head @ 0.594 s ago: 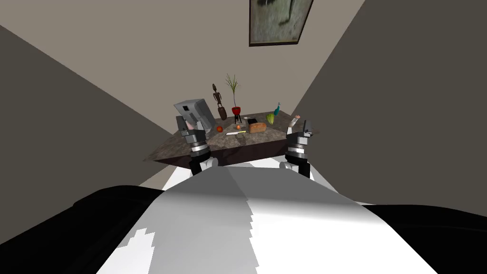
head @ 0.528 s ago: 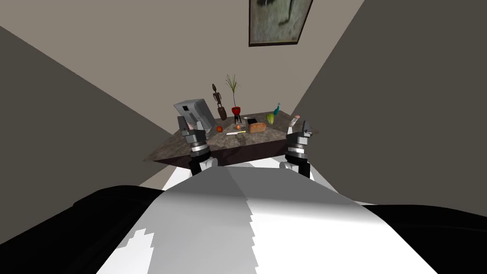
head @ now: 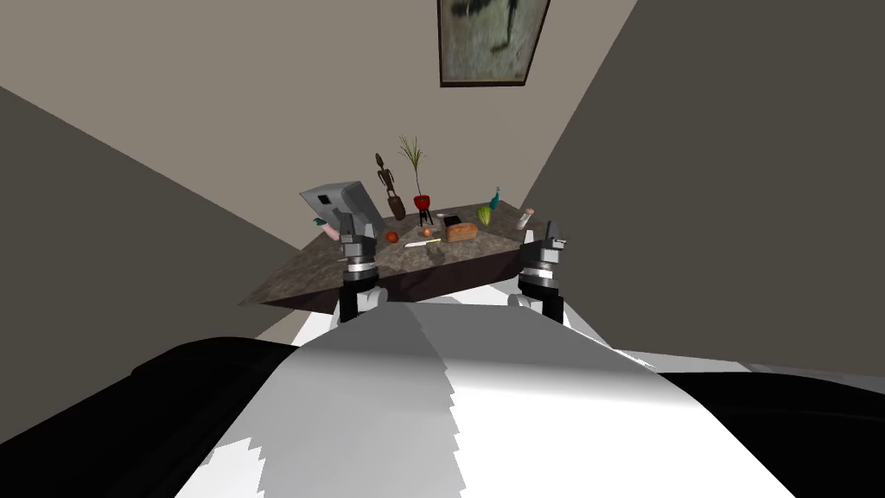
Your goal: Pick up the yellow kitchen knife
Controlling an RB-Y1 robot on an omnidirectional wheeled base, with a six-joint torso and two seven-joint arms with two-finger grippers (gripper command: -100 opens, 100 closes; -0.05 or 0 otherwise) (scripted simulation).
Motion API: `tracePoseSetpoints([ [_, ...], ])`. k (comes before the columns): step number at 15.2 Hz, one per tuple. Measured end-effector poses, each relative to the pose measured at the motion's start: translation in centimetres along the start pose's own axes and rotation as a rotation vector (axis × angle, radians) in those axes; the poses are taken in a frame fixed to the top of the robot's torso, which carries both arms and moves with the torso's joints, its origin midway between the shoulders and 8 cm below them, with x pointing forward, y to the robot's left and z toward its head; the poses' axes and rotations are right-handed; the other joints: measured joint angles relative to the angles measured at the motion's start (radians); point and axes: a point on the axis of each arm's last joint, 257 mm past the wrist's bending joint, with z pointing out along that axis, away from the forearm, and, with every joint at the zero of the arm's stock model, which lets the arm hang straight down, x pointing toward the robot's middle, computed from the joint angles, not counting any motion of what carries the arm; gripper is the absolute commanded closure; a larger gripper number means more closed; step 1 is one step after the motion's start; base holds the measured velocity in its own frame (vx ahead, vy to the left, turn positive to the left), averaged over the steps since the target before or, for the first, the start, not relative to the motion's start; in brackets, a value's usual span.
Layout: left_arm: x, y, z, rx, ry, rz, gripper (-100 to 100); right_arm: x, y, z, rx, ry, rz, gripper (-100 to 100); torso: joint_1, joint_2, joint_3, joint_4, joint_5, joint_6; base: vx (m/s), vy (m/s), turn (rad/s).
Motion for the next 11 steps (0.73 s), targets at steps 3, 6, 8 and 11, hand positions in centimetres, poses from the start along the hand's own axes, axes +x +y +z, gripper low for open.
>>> tracePoseSetpoints([
  [3, -0.4, 2.4, -0.1, -0.071, 0.032, 0.031, -100, 0.0, 0.0, 0.0, 0.000, 0.000, 0.000, 0, 0.000, -0.001, 0.000, 0.000, 0.000, 0.000, 0.025, -0.047, -0.158],
  [6, -1.3, 4.5, -0.4, -0.141, 0.047, 0.057, -100, 0.0, 0.0, 0.0, 0.000, 0.000, 0.000, 0, 0.000, 0.000, 0.000, 0.000, 0.000, 0.000, 0.022, -0.046, -0.119],
  [8, -2.2, 5.9, -0.5, -0.186, 0.052, 0.073, -100, 0.0, 0.0, 0.0, 0.000, 0.000, 0.000, 0, 0.000, 0.000, 0.000, 0.000, 0.000, 0.000, 0.023, -0.048, -0.155],
  [11, -3.3, 7.8, -1.0, -0.260, 0.051, 0.098, -100, 0.0, 0.0, 0.0, 0.000, 0.000, 0.000, 0, -0.001, 0.000, 0.000, 0.000, 0.000, 0.000, 0.027, -0.049, -0.121],
])
